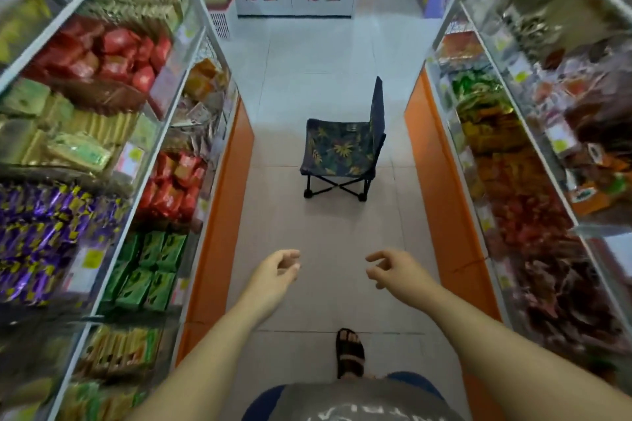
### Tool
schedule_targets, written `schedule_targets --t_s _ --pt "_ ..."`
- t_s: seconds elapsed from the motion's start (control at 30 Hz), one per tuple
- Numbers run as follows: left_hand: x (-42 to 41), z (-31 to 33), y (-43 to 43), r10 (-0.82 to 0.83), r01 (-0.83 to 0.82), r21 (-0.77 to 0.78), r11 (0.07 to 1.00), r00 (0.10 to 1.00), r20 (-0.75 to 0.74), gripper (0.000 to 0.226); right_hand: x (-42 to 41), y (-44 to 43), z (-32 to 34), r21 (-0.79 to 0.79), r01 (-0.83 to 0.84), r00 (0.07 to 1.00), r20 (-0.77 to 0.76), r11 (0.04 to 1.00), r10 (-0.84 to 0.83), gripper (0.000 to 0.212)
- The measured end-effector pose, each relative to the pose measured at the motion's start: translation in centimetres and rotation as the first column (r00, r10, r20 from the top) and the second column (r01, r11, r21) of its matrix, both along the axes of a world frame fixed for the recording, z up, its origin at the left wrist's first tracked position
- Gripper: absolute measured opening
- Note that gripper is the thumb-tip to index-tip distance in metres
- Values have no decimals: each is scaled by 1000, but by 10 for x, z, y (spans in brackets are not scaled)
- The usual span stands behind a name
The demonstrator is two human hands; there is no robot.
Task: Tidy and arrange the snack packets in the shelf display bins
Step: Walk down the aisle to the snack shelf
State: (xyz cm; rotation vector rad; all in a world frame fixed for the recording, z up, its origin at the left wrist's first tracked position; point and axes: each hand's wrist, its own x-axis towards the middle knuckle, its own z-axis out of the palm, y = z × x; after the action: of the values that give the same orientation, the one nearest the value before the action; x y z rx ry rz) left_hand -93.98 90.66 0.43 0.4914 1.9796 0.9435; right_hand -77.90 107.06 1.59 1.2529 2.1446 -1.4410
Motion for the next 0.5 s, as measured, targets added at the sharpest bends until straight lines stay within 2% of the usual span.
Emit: schedule_targets --t_s 0.33,0.5 --pt "-106 -19 66 117 -115 -71 991 993 27 25 -162 119 26 59 -7 987 -159 998 16 27" --pt "-189 -19 117 65 -65 -55 996 998 9 22 -230 154 16 18 4 987 -160 1000 -1 27"
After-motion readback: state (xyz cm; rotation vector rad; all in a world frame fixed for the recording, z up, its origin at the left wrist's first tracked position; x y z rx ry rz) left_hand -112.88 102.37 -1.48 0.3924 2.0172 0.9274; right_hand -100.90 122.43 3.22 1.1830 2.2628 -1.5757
